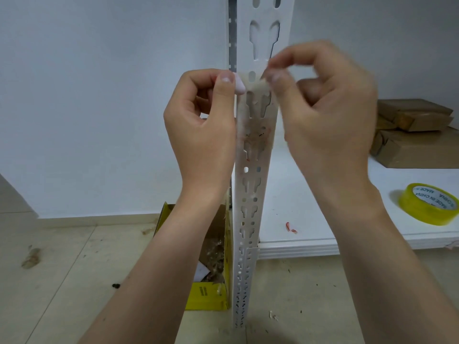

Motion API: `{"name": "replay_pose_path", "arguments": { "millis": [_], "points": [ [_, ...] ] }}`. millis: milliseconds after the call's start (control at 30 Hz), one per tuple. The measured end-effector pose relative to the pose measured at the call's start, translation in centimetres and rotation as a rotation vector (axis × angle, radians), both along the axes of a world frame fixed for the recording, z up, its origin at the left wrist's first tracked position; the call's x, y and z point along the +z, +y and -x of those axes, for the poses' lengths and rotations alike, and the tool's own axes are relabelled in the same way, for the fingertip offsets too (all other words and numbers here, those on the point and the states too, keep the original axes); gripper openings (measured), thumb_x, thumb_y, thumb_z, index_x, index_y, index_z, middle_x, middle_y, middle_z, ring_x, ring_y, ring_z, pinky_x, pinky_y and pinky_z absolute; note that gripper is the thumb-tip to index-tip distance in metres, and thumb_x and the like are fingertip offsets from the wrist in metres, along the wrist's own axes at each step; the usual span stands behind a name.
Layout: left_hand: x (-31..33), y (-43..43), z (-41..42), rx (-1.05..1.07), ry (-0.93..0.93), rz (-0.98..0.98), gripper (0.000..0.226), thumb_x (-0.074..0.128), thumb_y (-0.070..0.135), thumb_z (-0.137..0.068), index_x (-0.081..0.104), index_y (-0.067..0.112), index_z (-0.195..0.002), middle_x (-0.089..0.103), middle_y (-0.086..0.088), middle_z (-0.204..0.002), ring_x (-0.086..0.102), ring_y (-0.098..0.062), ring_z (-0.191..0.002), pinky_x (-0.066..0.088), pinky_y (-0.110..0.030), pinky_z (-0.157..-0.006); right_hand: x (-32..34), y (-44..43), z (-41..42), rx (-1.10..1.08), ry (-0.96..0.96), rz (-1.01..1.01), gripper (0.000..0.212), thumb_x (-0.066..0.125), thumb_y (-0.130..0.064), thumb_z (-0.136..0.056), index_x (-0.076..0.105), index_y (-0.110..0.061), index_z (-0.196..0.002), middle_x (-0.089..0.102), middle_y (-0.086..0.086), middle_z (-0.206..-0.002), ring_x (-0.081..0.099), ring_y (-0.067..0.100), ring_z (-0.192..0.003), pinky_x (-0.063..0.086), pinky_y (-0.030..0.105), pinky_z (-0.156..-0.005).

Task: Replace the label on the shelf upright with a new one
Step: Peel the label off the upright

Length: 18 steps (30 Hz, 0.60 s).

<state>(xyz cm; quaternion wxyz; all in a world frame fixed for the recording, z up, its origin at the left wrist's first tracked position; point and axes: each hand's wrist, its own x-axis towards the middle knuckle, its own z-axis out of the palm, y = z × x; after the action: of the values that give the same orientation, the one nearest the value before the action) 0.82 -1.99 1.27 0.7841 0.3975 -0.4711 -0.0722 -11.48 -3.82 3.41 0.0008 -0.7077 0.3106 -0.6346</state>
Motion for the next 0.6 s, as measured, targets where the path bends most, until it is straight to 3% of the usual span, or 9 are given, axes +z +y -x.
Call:
{"name": "replay_pose_path", "arguments": {
  "millis": [67,300,433,533,600],
  "points": [
    [0.0,0.0,0.0,0.003,-0.001,-0.004,0.019,0.059,0.014,-0.099,0.066,0.020,-0.082,0.074,0.002,-0.087,0.054,-0.010,-0.067,0.047,-0.029,-0.066,0.6,0.4,0.2,0.053,-0.071,0.013,0.005,0.065,-0.022,-0.100,0.068,-0.019,-0.101,0.057,0.001,-0.052,0.053,0.025,-0.043,0.043,0.026,-0.048],
    [0.0,0.0,0.0,0.021,-0.002,-0.009,0.019,0.060,0.013,-0.099,0.066,0.019,-0.082,0.074,0.003,-0.087,0.056,-0.012,-0.069,0.048,-0.031,-0.066,0.2,0.3,0.1,0.039,-0.058,0.001,0.004,0.068,-0.023,-0.098,0.071,-0.020,-0.098,0.049,-0.011,-0.047,0.049,0.023,-0.043,0.043,0.023,-0.052],
    [0.0,0.1,0.2,0.000,-0.003,-0.022,0.020,0.060,0.012,-0.099,0.067,0.019,-0.082,0.073,0.002,-0.086,0.053,-0.010,-0.067,0.045,-0.025,-0.065,0.1,0.1,0.6,0.049,-0.086,-0.016,0.005,0.069,-0.023,-0.097,0.072,-0.020,-0.098,0.047,-0.004,-0.046,0.044,0.025,-0.042,0.046,0.031,-0.052],
    [0.2,0.5,0.5,-0.025,-0.005,-0.042,0.019,0.062,0.008,-0.100,0.069,0.011,-0.083,0.073,-0.009,-0.084,0.053,-0.007,-0.065,0.043,-0.017,-0.061,-0.1,0.1,1.0,0.041,-0.084,-0.017,0.007,0.068,-0.025,-0.098,0.071,-0.020,-0.100,0.049,0.000,-0.046,0.048,0.025,-0.042,0.049,0.031,-0.055],
    [0.4,1.0,1.1,-0.049,-0.049,-0.061,0.018,0.064,0.009,-0.099,0.073,0.007,-0.083,0.071,-0.015,-0.082,0.056,-0.018,-0.066,0.046,-0.020,-0.057,-0.2,0.2,1.6,0.041,-0.078,-0.008,0.008,0.068,-0.026,-0.099,0.070,-0.019,-0.103,0.051,-0.001,-0.048,0.051,0.025,-0.042,0.047,0.028,-0.054]
  ]
}}
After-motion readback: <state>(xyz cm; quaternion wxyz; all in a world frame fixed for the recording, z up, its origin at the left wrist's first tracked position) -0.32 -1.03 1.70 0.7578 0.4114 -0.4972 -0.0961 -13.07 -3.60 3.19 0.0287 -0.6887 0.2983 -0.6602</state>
